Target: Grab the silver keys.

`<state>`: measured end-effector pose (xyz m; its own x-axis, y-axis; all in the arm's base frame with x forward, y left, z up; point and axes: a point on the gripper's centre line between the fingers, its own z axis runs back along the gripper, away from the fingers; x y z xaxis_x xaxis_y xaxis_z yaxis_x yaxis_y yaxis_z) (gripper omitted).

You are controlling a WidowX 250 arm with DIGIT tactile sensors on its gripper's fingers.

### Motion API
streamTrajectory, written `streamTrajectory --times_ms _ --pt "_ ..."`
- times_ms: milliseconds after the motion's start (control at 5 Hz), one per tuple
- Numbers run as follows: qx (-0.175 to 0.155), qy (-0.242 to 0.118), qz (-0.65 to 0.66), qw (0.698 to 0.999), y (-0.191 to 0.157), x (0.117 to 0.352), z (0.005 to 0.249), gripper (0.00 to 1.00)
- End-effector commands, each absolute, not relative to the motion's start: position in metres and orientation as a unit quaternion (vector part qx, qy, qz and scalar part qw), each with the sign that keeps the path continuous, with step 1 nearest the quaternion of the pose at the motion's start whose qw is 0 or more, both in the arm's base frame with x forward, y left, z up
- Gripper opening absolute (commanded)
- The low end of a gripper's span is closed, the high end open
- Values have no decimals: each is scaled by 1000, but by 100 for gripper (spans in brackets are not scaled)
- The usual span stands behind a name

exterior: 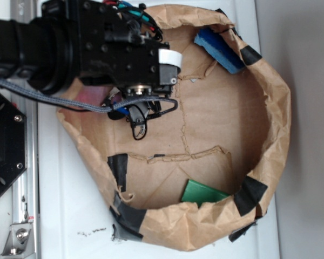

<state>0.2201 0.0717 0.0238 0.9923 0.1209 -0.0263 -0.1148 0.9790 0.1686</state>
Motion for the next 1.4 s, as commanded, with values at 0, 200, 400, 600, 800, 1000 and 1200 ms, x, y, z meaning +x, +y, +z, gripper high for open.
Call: streamTrajectory --times_ms 0,200,400,600,800,1000,1200 --pt "84 18 49 995 70 225 41 0" --pt "55 44 84 994 41 240 77 0" --pt "6 44 109 993 4 254 123 0" --pt "-66 -4 79 995 -14 250 161 0" --pt "-61 -44 49 996 -15 243 157 0" --pt "-70 -80 31 994 -8 245 151 0" --pt "-69 -109 30 991 -2 252 145 0"
